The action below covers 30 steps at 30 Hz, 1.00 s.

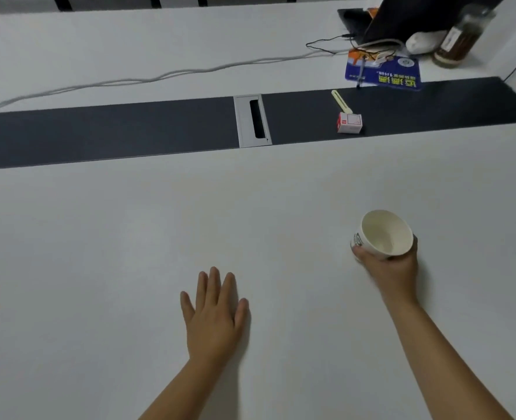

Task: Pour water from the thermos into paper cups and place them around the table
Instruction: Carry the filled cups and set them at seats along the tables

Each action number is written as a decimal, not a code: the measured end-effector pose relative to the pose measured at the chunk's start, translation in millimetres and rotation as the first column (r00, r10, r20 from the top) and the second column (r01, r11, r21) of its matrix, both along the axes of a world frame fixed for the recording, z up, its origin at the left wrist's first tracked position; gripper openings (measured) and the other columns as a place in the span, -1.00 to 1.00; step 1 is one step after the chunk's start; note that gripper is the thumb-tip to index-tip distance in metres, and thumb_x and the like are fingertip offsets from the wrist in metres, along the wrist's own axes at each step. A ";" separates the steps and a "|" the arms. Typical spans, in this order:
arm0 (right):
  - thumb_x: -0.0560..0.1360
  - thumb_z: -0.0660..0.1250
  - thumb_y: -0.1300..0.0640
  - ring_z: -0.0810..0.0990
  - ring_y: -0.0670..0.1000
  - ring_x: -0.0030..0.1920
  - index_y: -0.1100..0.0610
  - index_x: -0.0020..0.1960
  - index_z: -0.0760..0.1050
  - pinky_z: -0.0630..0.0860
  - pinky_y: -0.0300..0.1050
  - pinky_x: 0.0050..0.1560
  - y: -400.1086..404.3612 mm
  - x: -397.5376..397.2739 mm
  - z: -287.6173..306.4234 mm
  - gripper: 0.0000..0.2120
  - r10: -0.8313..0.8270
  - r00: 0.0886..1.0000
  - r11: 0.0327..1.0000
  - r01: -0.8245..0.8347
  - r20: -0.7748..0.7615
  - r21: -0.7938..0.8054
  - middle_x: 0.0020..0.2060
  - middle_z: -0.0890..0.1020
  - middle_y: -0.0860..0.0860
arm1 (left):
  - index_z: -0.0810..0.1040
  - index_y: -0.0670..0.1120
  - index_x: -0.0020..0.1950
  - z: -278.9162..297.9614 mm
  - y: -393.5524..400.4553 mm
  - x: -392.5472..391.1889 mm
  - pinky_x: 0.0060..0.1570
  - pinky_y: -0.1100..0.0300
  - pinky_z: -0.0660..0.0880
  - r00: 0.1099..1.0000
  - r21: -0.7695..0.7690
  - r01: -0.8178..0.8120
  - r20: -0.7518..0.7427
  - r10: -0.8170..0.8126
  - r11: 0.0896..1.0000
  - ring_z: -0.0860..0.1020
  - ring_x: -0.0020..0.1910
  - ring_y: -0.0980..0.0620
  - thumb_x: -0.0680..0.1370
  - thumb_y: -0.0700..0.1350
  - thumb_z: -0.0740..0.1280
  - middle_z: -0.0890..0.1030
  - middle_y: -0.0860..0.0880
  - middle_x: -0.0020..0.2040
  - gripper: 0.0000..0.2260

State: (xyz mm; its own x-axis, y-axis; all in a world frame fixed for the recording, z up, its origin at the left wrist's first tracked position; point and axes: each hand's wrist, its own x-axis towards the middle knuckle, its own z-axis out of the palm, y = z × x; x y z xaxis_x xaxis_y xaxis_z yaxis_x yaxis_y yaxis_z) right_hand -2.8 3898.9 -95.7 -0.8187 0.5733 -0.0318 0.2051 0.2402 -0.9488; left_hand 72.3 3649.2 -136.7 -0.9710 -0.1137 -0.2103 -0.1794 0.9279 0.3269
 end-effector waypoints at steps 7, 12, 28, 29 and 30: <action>0.20 0.52 0.36 0.45 -0.06 -0.01 0.24 0.22 0.34 0.28 -0.68 -0.24 11.5 -19.7 -16.4 -0.35 0.014 1.000 1.000 -0.015 -0.022 -0.022 -0.01 0.47 -0.04 | 0.04 0.07 0.48 1.4 5.9 -0.2 0.41 -0.02 -0.30 0.997 -0.018 -0.074 0.030 0.075 0.997 -0.20 0.50 0.06 0.32 0.23 -0.33 -0.06 0.02 0.53 -0.25; 0.19 0.52 0.35 0.46 -0.04 0.00 0.24 0.22 0.34 0.29 -0.68 -0.21 9.1 -21.9 -23.5 -0.34 0.060 0.998 0.998 -0.061 -0.022 -0.029 0.00 0.48 -0.03 | 0.02 0.09 0.48 4.0 8.2 0.2 0.41 0.00 -0.30 0.995 -0.039 -0.087 0.051 0.089 0.995 -0.21 0.49 0.07 0.29 0.23 -0.35 -0.08 0.04 0.53 -0.23; 0.23 0.51 0.29 0.43 -0.06 0.03 0.21 0.27 0.31 0.32 -0.24 0.01 2.5 -29.6 -30.1 -0.33 0.123 0.992 0.992 -0.123 0.002 0.031 0.03 0.46 -0.04 | 0.04 0.10 0.47 6.6 9.4 -0.2 0.42 0.00 -0.29 0.995 -0.052 -0.084 0.043 0.086 0.995 -0.20 0.50 0.08 0.27 0.24 -0.36 -0.06 0.07 0.53 -0.22; 0.23 0.52 0.29 0.44 -0.06 0.04 0.20 0.28 0.31 0.32 -0.22 0.04 2.6 -27.8 -31.6 -0.32 0.127 0.992 0.991 -0.127 -0.002 0.044 0.05 0.48 -0.03 | 0.04 0.10 0.47 6.6 9.0 -0.3 0.42 0.00 -0.29 0.996 -0.057 -0.074 0.041 0.077 0.996 -0.20 0.50 0.07 0.27 0.24 -0.36 -0.07 0.07 0.53 -0.22; 0.22 0.52 0.29 0.44 -0.05 0.06 0.20 0.28 0.30 0.33 -0.20 0.06 3.0 -24.4 -33.1 -0.30 0.128 0.992 0.990 -0.127 -0.008 0.055 0.09 0.49 0.00 | 0.03 0.10 0.47 6.3 8.4 -1.2 0.42 -0.01 -0.29 0.997 -0.063 -0.057 0.044 0.060 0.996 -0.20 0.50 0.07 0.26 0.24 -0.37 -0.08 0.07 0.53 -0.21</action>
State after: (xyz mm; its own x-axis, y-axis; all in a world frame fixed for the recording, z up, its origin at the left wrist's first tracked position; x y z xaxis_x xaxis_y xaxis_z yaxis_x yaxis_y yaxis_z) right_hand -27.2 3901.9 -128.8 -0.8853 0.4650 0.0061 0.1587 0.3145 -0.9359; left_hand 71.2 3657.6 -130.4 -0.9518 -0.1839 -0.2456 -0.2473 0.9337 0.2591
